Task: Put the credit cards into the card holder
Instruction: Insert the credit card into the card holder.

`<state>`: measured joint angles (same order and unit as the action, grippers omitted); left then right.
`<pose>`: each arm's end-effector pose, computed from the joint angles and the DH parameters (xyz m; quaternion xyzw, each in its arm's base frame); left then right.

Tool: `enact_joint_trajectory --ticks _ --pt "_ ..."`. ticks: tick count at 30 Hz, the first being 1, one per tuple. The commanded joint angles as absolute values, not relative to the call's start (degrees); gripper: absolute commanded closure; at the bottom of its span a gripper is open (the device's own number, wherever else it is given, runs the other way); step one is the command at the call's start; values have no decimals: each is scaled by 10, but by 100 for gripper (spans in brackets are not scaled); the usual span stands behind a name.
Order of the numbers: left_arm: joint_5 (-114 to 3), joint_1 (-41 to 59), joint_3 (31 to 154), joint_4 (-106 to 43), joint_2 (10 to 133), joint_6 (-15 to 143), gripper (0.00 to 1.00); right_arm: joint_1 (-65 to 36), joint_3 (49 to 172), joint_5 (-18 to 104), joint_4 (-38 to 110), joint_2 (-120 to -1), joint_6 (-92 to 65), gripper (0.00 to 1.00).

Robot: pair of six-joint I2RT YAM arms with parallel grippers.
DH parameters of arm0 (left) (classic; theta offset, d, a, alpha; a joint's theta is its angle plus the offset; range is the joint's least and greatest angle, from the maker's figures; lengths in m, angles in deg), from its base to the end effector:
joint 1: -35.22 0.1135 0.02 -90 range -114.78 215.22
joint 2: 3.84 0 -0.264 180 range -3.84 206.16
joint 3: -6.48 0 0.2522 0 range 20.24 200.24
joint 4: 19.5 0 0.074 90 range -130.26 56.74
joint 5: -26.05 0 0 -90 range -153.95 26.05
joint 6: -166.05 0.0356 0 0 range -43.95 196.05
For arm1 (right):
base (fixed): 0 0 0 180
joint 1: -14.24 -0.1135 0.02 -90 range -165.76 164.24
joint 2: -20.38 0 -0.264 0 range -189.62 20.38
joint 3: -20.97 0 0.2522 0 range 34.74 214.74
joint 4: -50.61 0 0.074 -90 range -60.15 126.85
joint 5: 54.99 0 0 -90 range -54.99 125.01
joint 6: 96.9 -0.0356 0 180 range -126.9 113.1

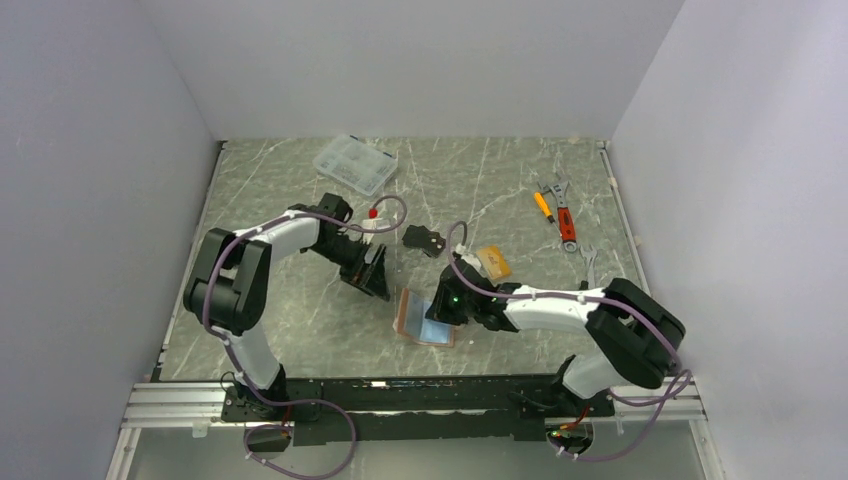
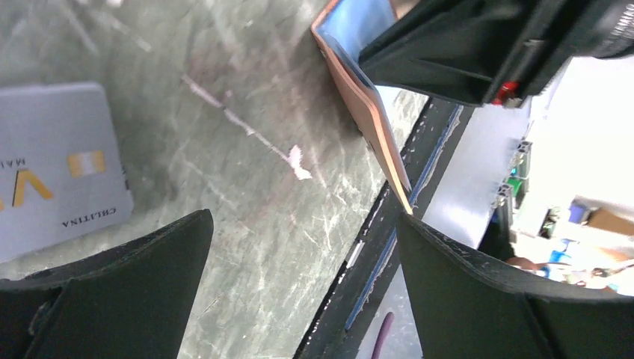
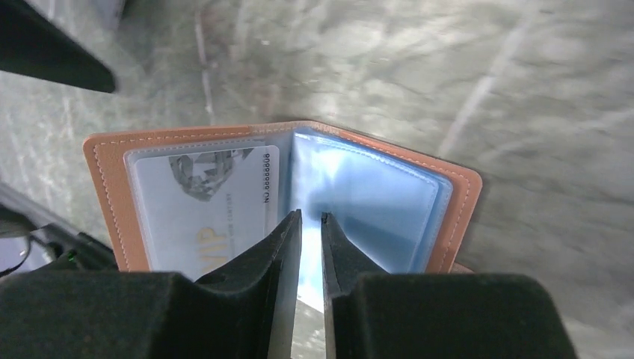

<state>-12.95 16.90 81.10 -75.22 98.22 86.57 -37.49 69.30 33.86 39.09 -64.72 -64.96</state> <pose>0.2860 -0.1239 0.1597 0.2492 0.8662 -0.4324 0.0245 0.1693 0.2134 0.1438 0.0552 0.9328 0.2858 0.2124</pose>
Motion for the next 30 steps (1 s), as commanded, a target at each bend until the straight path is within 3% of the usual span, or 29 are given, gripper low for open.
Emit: enact_joint_trajectory --ticks 1,13,23,26,30 --pt "-111 156 859 -784 921 925 1 -373 690 262 290 -606 -630 81" --pt "-214 134 936 -912 802 1028 1 -402 790 305 320 -654 -591 81" --pt "-325 139 908 -934 691 1087 1 -403 802 369 365 -753 -569 85" --pt "-311 143 926 -979 718 1098 1 -403 797 377 366 -741 -570 86" --pt "-342 131 912 -924 671 1094 1 -401 780 375 363 -684 -569 84"
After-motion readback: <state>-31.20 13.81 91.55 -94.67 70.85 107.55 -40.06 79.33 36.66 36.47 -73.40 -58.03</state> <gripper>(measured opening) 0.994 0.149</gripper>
